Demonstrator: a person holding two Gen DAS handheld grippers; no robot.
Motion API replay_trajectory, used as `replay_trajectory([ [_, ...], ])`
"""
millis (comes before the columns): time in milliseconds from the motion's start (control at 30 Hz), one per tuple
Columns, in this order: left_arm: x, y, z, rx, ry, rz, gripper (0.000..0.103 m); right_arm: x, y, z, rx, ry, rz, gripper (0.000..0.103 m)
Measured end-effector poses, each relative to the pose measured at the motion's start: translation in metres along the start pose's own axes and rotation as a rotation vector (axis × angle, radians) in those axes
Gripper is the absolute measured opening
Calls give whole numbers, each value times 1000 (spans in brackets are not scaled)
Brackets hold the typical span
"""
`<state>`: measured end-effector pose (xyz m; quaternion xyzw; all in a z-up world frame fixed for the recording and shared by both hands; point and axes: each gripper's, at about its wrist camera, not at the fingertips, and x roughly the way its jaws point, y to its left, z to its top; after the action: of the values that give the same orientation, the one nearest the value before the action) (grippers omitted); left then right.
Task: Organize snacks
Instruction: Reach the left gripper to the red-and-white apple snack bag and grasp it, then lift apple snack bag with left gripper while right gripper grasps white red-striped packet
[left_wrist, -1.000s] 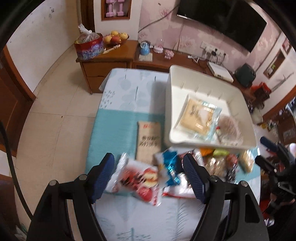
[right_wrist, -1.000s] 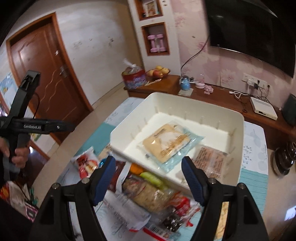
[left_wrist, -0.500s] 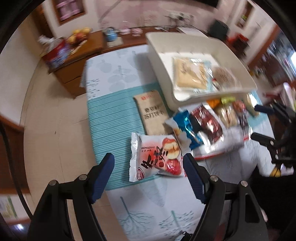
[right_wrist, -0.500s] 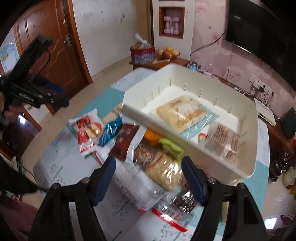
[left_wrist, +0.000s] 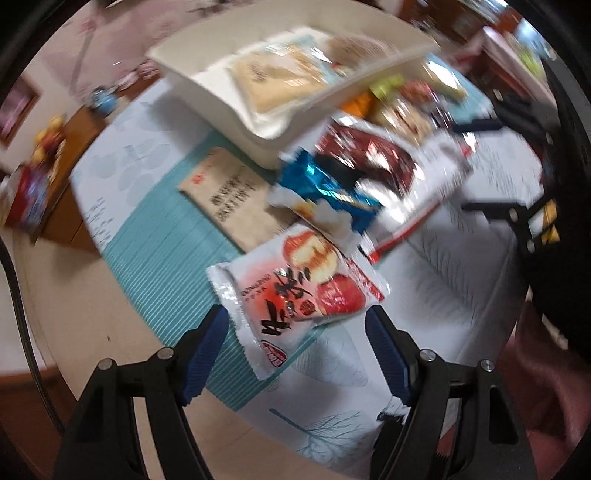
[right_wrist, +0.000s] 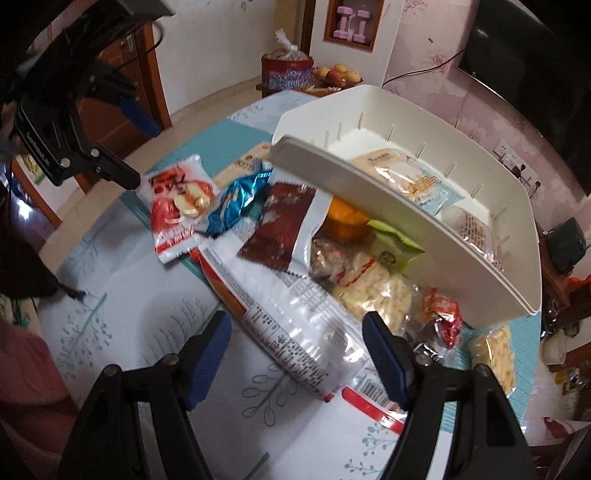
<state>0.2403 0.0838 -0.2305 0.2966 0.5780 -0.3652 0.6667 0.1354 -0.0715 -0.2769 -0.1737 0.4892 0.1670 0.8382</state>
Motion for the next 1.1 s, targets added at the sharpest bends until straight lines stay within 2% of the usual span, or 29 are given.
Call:
replay_trajectory([
  [167, 20, -13, -1, 134, 57, -15, 82, 11, 11, -4, -59, 30, -59, 74],
  [367, 39, -24, 2, 211, 75, -2, 88, 27, 17, -7, -124, 74, -103, 74],
  [533, 49, -28, 10, 234, 61, 23, 92, 33, 17, -7, -154, 77, -104, 77],
  [733, 68, -28, 21, 248, 81, 75, 94, 38, 17, -7, -186, 76, -77, 82],
  [1033, 83, -35, 20, 233, 102, 118, 95, 44, 10, -1, -179, 79, -41, 81],
  [1100, 84, -33, 19, 230, 101, 126, 92, 45, 10, 0, -182, 84, -37, 80],
])
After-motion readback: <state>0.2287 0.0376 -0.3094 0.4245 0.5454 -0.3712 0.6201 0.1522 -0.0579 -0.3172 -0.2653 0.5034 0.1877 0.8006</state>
